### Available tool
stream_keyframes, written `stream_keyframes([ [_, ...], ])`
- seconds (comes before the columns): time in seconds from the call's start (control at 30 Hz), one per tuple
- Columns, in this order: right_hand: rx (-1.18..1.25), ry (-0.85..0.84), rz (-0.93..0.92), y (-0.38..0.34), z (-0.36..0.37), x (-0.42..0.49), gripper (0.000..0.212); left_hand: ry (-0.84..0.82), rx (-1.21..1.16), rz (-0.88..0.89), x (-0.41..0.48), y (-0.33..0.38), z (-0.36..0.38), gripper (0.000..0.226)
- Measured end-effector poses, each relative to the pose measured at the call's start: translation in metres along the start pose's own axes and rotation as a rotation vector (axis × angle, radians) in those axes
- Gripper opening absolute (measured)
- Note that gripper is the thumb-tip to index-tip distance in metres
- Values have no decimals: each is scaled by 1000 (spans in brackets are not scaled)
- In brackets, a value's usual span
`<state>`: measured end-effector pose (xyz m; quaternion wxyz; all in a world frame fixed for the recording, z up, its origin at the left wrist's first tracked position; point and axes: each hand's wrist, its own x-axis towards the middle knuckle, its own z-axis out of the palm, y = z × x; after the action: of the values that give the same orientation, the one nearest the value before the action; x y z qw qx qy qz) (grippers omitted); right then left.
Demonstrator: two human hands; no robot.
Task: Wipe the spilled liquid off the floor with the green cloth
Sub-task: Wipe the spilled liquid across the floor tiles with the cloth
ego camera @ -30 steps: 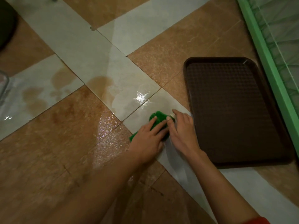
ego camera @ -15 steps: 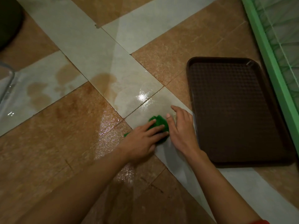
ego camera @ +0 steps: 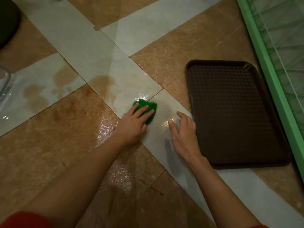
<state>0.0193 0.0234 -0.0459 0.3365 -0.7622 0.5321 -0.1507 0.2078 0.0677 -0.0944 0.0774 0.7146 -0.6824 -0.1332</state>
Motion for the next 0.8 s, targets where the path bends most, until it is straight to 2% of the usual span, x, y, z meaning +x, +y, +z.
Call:
stream_keyframes([
  [0.07,2,15,24,2,-2,1,52,-3,-36,-169,19,14,-1,54],
  [0.13,46,59,63,0,-3,3,52,-5,-42,-206,30,35,2,56],
  [0.2,98,106,83,0,-3,4,49,-44,-3,-90,27,58,12,55],
  [0.27,121,139,84,2,-6,5,45,-116,33,136,11,70,19,58],
  [0.37,114,139,79,7,-8,5,43,-168,50,371,8,45,13,64],
  [0.43,96,120,58,10,-7,4,44,-61,17,293,26,26,11,59],
  [0.53,50,66,50,12,-4,4,47,-39,-20,-38,50,38,8,53],
  [0.57,39,43,50,11,-2,5,48,-26,-30,-77,51,47,10,54],
  [0.6,23,18,42,11,0,5,49,-17,-31,-41,47,56,12,53],
  [0.73,-59,-44,10,11,2,9,51,-15,4,332,20,44,18,53],
  [0.8,-88,-53,5,12,3,10,52,11,39,342,20,24,16,52],
])
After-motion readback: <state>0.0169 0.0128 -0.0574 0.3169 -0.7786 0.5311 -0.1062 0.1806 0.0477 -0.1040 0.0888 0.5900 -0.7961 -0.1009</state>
